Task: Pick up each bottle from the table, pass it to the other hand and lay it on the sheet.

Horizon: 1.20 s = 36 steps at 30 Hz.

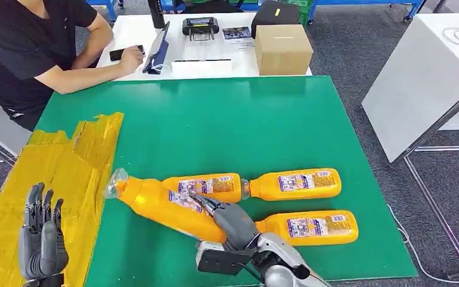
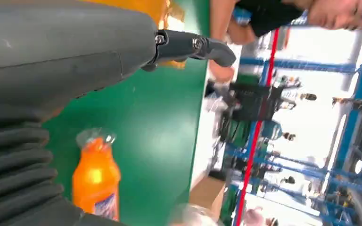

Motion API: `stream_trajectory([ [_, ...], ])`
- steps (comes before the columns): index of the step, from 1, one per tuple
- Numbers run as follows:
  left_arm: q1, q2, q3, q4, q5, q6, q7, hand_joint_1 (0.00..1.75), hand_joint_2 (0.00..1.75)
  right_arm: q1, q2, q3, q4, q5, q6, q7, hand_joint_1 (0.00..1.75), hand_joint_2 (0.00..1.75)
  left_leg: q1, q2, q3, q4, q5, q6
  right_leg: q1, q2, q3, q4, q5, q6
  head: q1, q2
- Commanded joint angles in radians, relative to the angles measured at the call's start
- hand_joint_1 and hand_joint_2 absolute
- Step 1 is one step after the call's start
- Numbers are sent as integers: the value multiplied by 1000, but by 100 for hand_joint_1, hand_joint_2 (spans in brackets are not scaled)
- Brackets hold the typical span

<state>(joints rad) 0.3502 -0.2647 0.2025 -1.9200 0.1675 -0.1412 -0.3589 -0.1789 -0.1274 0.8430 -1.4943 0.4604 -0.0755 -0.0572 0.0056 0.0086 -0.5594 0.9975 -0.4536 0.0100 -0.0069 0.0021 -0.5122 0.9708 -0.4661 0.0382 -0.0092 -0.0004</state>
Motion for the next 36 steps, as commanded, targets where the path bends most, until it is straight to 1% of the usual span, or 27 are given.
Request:
stream_trajectory([
  [1, 44, -4, -90, 14, 23, -52, 16, 0, 175, 12, 2, -112, -75, -12, -2, -20, 175, 175, 0, -1, 0, 0, 0, 0, 0, -1, 0, 0, 0, 0, 0, 0],
  [7, 44, -4, -90, 14, 23, -52, 16, 0, 175, 12, 2, -112, -75, -12, -2, -20, 175, 175, 0, -1, 0, 0, 0, 0, 0, -1, 1, -1, 0, -1, 0, 0],
  [8, 52, 3, -103, 8, 32, -69, 15, 0, 175, 11, 7, -112, -68, -11, -1, -22, 175, 175, 0, -1, 0, 0, 0, 0, 0, -1, 0, -1, 0, -1, 0, 0],
  [13, 55, 31, -181, 25, 101, -106, 43, 0, 175, -56, 40, -102, -10, -21, 19, -24, 175, 175, -1, 1, 0, 0, 0, 0, 0, 1, 0, 0, 0, -1, 0, 0],
  [18, 29, 59, -232, 41, 193, -98, 68, 0, 175, -131, 96, -25, 70, -26, 49, -23, 175, 175, 0, 2, 0, -1, 0, -1, 0, 2, -1, -1, 1, -1, 0, 0],
  [22, 31, 63, -250, 50, 259, -118, 86, 0, 175, -163, 125, 50, 116, -28, 55, -26, 175, 175, 0, 2, 0, -1, 0, 0, 0, 2, 0, -1, 1, -1, 0, 0],
  [24, 34, 62, -256, 52, 263, -122, 87, 0, 175, -167, 132, 61, 125, -27, 57, -25, 175, 175, 0, 3, 1, -2, 0, -1, 0, 3, 1, -1, 1, -1, 0, 0],
  [26, 35, 61, -261, 55, 268, -122, 90, 0, 175, -170, 137, 69, 133, -28, 58, -27, 175, 175, -1, 1, 0, -1, 0, 0, 0, 1, 0, -1, 0, -1, 0, 0],
  [33, 7, 69, -279, 77, 295, -96, 102, 0, 175, -203, 174, 153, 204, -31, 69, -25, 175, 175, 0, 1, -1, -2, 1, 0, 0, 1, -1, -1, 1, -1, 0, 0],
  [36, 7, 69, -279, 77, 295, -96, 102, 0, 175, -203, 174, 153, 204, -31, 69, -25, 175, 175, 0, 1, -1, -2, 1, 0, 0, 1, -1, -1, 1, -1, 0, 0],
])
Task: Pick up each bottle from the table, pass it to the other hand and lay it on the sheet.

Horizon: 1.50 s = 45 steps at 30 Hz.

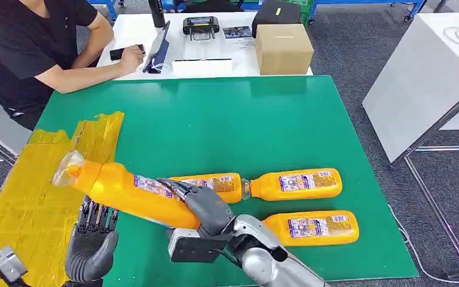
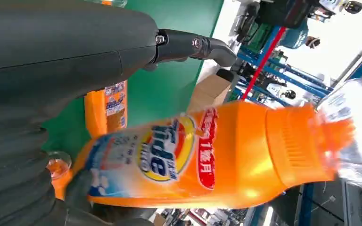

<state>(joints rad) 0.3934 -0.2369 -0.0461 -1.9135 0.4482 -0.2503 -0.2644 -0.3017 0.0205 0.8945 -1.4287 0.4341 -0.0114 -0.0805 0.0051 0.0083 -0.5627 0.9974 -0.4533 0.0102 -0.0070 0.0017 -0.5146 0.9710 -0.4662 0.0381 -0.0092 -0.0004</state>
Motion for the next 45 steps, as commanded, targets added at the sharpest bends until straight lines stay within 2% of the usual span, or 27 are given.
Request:
stream_trajectory([
  [1, -36, 42, -30, 71, 15, 14, 8, 0, 175, -80, 26, 102, 138, -5, 5, -2, 175, 175, 0, 0, 2, -1, 0, 0, 1, 1, 2, -2, 1, -1, 0, 0],
  [12, -54, 52, -59, 66, 1, 58, -6, 0, 175, -102, 94, 214, 289, 1, 45, -17, 175, 175, 0, 0, 2, -2, 0, 0, 0, 0, 1, -1, 0, -1, 0, 0],
  [25, -46, 46, -69, 69, -9, 76, -25, 0, 175, -92, 108, 240, 340, 25, 45, -44, 175, 175, 1, -1, 3, -2, 0, 0, 1, -1, 2, -3, 0, -1, 0, 0],
  [26, -39, 43, -71, 66, -14, 79, -32, 7, 175, -88, 110, 244, 346, 31, 38, -50, 175, 175, 0, -1, 2, -2, 0, 0, 0, -1, 1, -2, 0, -1, 0, 0],
  [27, -42, 42, -69, 65, -21, 81, -43, 175, 175, -88, 111, 242, 347, 33, 36, -52, 175, 175, 1, -2, 3, -2, 0, 0, 0, -1, 3, -3, 0, -1, 0, 0],
  [38, -55, 46, -55, 47, -49, 95, -68, 175, 175, -94, 64, 167, 253, 29, -8, -18, 175, 175, 1, -3, 1, -1, 1, 0, 1, -3, 1, -2, 0, -1, 0, 0],
  [45, -53, 47, -55, 44, -49, 93, -69, 175, 175, -94, 62, 165, 250, 29, -8, -18, 175, 175, 1, -3, 1, -1, 0, 0, 1, -3, 1, -2, 0, -1, 0, 0],
])
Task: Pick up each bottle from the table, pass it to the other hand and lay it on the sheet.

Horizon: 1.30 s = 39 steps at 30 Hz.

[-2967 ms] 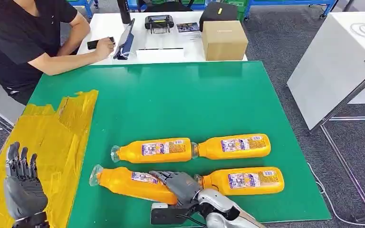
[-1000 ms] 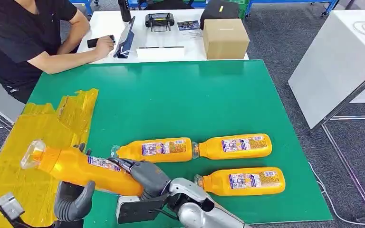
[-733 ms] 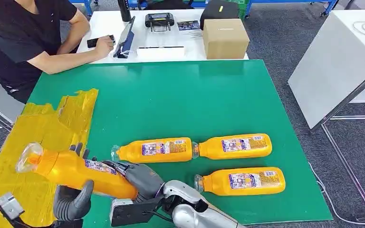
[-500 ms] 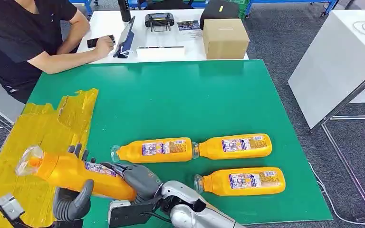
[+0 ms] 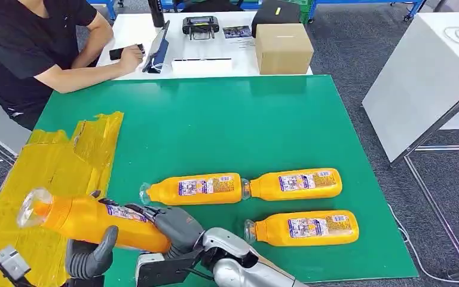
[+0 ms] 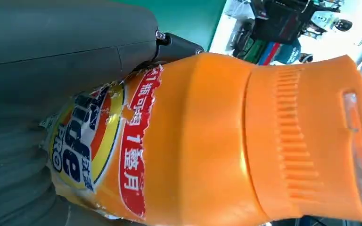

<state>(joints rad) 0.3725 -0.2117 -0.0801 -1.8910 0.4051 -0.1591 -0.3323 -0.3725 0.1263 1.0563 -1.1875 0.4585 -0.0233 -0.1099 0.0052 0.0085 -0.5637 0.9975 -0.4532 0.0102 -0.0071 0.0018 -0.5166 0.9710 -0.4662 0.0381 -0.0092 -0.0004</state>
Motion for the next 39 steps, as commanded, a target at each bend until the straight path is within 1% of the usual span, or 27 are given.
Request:
stream_trajectory([
  [1, -31, 21, -21, 19, -16, 4, -8, 175, 175, -21, -48, -5, -2, 4, -6, 19, 175, 175, 0, -2, 1, -1, 0, 0, 0, -2, 2, -1, 0, 0, 0, 0],
  [5, -40, 27, -12, 16, -40, 17, -16, 175, 175, -23, -70, -53, -60, 0, -32, 37, 175, 175, 1, -4, 1, -1, 0, 0, 1, -3, 3, -2, 0, -1, 0, 0],
  [6, -38, 26, -8, 14, -50, 21, -20, 175, 175, -20, -74, -63, -76, 13, -51, 38, 147, 175, 0, -3, 1, 0, 0, 0, 1, -3, 2, -1, 0, 0, 0, 0],
  [7, -34, 26, -5, 9, -63, 25, -26, 175, 175, -10, -77, -75, -93, 17, -61, 38, 0, 175, 1, -3, 1, 0, 0, 0, 1, -3, 2, -1, 0, 0, 0, 0],
  [8, -32, 26, -1, 6, -81, 30, -34, 175, 175, -1, -79, -89, -108, 21, -66, 37, 0, 175, 1, -3, 1, 0, 0, 0, 1, -3, 2, -1, 0, 0, 0, 0],
  [9, -34, 29, 10, 3, -109, 44, -46, 175, 175, -20, -99, -107, -120, 16, -63, 51, 0, 0, 0, -3, 0, 0, 0, 0, 0, -2, 1, -1, 0, 0, 0, 0],
  [12, -37, 38, 35, -2, -156, 59, -65, 175, 175, -36, -127, -148, -146, 9, -56, 51, 0, 0, 0, -2, 0, 0, 0, 0, 0, -2, 1, 0, 0, 0, 0, 0],
  [19, -37, 31, 38, 0, -156, 55, -65, 175, 175, -26, -121, -152, -147, 11, -48, 46, 0, 0, 0, -2, 1, 0, 0, 0, 0, -1, 2, -1, 0, 0, 0, 0],
  [21, -43, 32, 66, -4, -282, 118, -111, 175, 175, -31, -132, -180, -159, 25, -63, 50, 0, 0, 0, -2, 2, -1, 0, 0, 0, -1, 3, -1, 0, -1, 0, 0],
  [23, -76, 48, 112, 9, -347, 160, -123, 175, 175, -66, -152, -219, -168, 7, -51, 60, 0, 0, 1, -2, 1, 0, 0, 0, 1, -1, 2, -1, 0, -1, 0, 0],
  [24, -107, 57, 153, 21, -447, 215, -141, 175, 175, -97, -162, -247, -165, -13, -25, 71, 0, 0, 1, -2, 2, 0, 0, 0, 1, -2, 3, -1, 0, -1, 0, 0],
  [25, -130, 65, 185, 33, -510, 249, -145, 175, 175, -123, -165, -263, -158, -24, -2, 75, 0, 0, 0, -2, -1, 0, 1, 0, 0, -2, 0, 1, 0, 0, 0, 0],
  [28, -211, 108, 290, 94, -905, 425, -140, 175, 175, -207, -155, -312, -109, -53, 61, 92, 0, 0, 0, -2, -1, 0, 2, 0, 0, -1, -1, 1, 1, 0, 0, 0],
  [30, -235, 138, 344, 137, -1143, 518, -113, 175, 175, -246, -148, -333, -79, -58, 87, 95, 0, 0, 0, -1, -1, 0, 3, 0, 0, 0, -1, 1, 2, -1, 0, 0],
  [33, -205, 173, 374, 180, -1355, 583, -91, 175, 175, -255, -155, -341, -69, -65, 108, 97, 0, 0, 0, 0, 1, -1, 4, -1, 0, 1, 1, 0, 2, -1, 0, 0],
  [36, -175, 204, 371, 238, -1494, 593, -76, 175, 175, -258, -161, -329, -50, -66, 120, 95, 0, 0, -1, 1, 3, -2, 3, 0, 0, 1, 3, 0, 1, 0, 0, 0],
  [39, -143, 209, 377, 281, -1574, 619, -76, 175, 175, -241, -150, -311, -40, -61, 119, 86, 0, 0, 0, 0, 5, -3, 3, 0, 0, 0, 5, -1, 1, 0, 0, 0],
])
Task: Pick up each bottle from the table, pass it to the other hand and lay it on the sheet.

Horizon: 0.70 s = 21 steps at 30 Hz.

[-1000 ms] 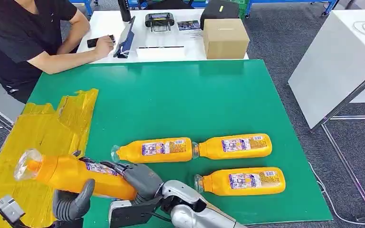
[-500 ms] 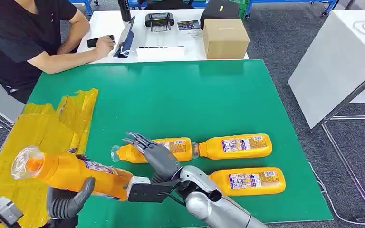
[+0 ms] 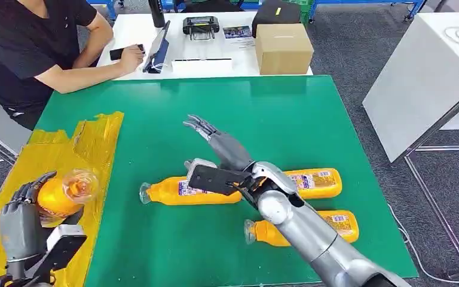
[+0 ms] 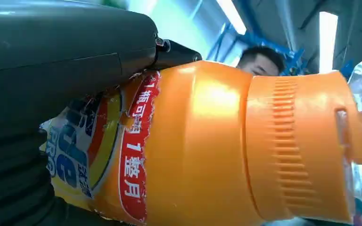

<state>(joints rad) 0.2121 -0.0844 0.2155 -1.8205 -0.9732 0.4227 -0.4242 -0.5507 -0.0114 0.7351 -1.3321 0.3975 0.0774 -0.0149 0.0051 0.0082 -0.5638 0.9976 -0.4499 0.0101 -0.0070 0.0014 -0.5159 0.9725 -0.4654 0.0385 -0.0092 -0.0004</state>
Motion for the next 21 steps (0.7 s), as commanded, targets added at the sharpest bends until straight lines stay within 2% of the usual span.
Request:
stream_trajectory([
  [1, 28, 77, 84, 223, -226, 58, 9, 175, 175, -56, -6, 18, 108, 7, 12, -14, 0, 0, -1, 1, 3, -2, 0, 0, -1, 1, 3, -2, 0, 0, 0, 0],
  [6, 38, 65, 79, 260, -352, 103, 26, 175, 175, -48, -10, 34, 100, 13, 0, -18, 0, 0, 0, 1, 0, -2, 0, 0, -1, 1, 0, -2, 0, 0, 0, 0],
  [15, -31, 159, -4, 417, -365, 3, 68, 175, 175, -135, 6, 42, 164, -21, 49, -5, 0, 0, 0, -2, -1, -1, 0, 0, 0, -2, -1, -1, 0, -1, 0, 0],
  [16, -31, 165, -11, 424, -357, -7, 64, 175, 175, -143, 9, 44, 171, -26, 57, -2, 0, 175, -1, -1, -2, -1, 0, 0, -1, -2, -3, 0, 0, -1, 0, 0],
  [21, -22, 166, -19, 417, -348, -10, 62, 175, 175, -143, 10, 51, 174, -26, 56, -1, 0, 175, 1, -1, 0, -1, 0, 0, 1, -1, 0, -1, 0, -1, 0, 0],
])
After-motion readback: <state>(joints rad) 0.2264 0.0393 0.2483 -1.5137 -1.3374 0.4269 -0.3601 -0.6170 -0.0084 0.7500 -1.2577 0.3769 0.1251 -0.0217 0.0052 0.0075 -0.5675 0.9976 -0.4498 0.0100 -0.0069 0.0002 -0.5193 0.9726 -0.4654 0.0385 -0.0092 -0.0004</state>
